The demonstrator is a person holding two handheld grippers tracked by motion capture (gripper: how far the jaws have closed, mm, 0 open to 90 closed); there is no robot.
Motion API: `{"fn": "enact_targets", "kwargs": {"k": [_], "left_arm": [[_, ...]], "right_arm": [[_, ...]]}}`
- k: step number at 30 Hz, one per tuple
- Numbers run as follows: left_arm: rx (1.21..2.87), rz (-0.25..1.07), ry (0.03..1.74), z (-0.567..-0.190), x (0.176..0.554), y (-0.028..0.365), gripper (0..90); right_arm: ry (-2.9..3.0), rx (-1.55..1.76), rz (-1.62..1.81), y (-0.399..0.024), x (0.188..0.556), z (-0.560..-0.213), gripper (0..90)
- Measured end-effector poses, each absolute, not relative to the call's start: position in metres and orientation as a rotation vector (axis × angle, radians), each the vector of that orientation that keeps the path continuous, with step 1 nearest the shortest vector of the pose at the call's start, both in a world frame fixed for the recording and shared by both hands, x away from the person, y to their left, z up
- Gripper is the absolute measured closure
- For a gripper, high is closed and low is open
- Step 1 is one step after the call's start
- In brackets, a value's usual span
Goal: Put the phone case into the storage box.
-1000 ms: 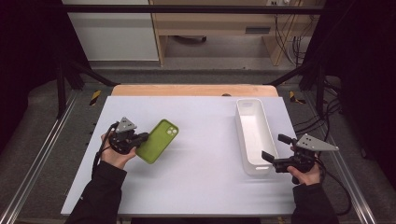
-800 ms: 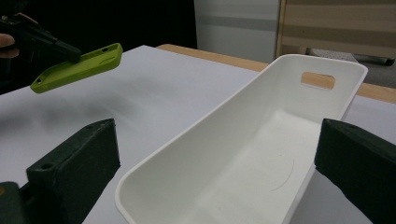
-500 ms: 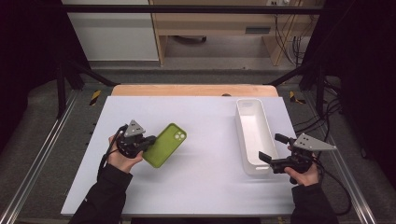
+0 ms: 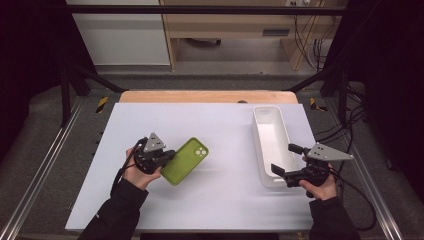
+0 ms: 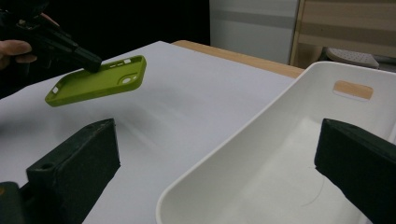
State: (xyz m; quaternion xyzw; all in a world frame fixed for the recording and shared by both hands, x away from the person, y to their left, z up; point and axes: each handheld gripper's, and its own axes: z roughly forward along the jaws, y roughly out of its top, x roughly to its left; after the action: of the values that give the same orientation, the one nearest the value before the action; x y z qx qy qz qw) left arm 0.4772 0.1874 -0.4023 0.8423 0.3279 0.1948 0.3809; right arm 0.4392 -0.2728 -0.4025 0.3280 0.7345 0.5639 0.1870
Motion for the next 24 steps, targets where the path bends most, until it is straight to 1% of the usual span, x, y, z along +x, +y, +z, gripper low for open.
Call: {"fn": "enact_targets", "kwargs": {"k": [24], "left_arm": [[2.192, 0.486, 0.748, -0.402, 0.464, 0.162, 87.9]], "right_arm": [[2.132, 0.893, 1.577, -0.241, 0.438, -0.396, 0.5]]}}
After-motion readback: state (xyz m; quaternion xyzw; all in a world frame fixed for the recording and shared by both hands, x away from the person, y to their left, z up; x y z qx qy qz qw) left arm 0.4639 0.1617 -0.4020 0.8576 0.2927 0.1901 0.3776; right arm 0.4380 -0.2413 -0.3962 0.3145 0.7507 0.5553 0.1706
